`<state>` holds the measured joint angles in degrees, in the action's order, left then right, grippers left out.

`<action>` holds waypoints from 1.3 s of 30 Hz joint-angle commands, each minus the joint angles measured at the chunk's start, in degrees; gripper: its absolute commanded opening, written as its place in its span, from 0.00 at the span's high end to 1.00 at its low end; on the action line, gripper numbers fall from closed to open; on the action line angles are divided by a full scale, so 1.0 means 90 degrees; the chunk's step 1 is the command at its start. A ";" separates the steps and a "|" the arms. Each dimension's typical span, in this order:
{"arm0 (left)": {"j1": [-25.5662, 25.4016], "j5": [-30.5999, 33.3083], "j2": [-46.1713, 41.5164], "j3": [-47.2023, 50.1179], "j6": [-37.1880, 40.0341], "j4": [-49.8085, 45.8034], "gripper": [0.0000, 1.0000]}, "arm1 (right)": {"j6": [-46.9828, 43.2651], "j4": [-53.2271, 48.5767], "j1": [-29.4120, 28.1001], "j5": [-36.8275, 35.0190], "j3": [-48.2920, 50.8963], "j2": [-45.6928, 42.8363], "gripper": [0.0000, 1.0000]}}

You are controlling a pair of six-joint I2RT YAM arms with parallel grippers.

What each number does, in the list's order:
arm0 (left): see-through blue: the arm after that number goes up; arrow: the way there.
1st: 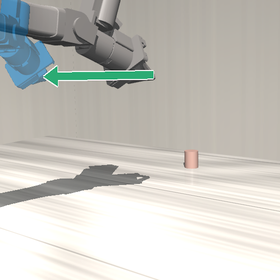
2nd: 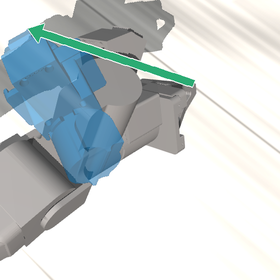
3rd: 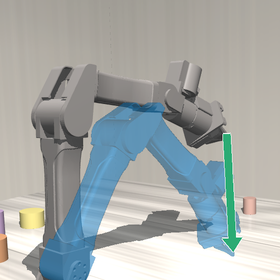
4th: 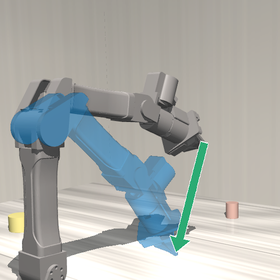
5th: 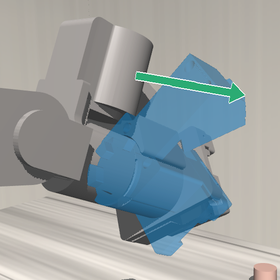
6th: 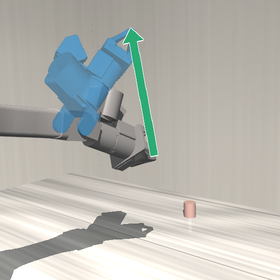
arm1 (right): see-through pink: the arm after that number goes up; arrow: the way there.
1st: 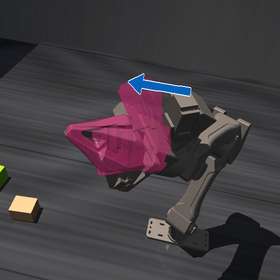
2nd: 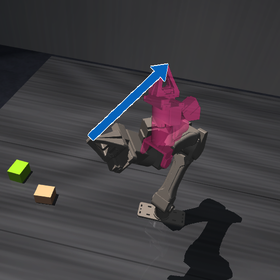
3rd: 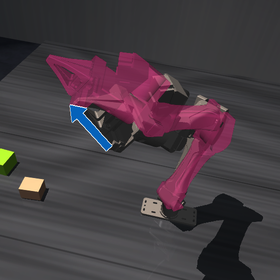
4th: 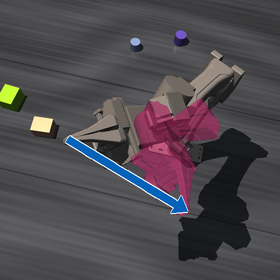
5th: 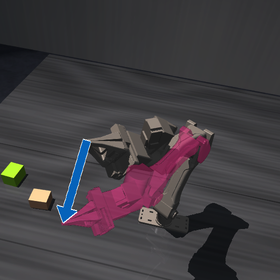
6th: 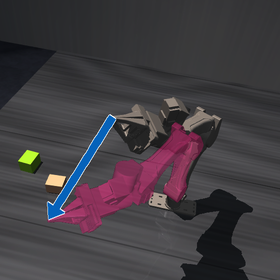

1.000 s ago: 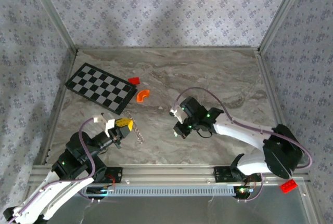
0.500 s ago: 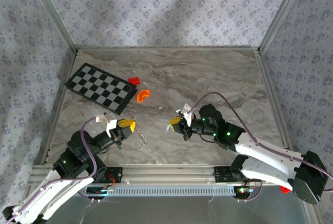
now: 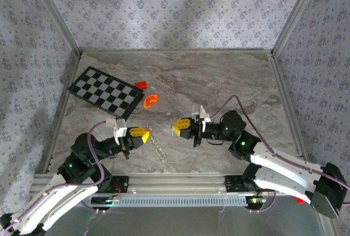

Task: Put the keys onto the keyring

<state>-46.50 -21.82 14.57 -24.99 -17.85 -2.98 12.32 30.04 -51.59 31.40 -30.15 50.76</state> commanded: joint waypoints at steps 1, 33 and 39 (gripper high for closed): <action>0.0010 -0.0459 0.0114 -0.0349 0.0122 0.0589 1.00 | 0.0184 0.0376 -0.0039 0.0303 -0.0216 -0.0087 1.00; -0.0605 -0.1434 0.1455 -0.1432 0.0925 0.0566 1.00 | -0.0308 -0.0253 -0.1012 -0.0570 -0.0746 -0.0556 1.00; -0.0663 -0.1414 0.1414 -0.1337 0.0957 0.0585 1.00 | -0.0604 -0.0438 -0.1324 -0.1022 -0.0651 -0.0615 1.00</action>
<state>-51.90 -33.65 27.86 -35.11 -10.46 0.05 9.15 26.96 -62.48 25.50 -36.25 46.37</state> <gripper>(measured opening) 0.044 0.052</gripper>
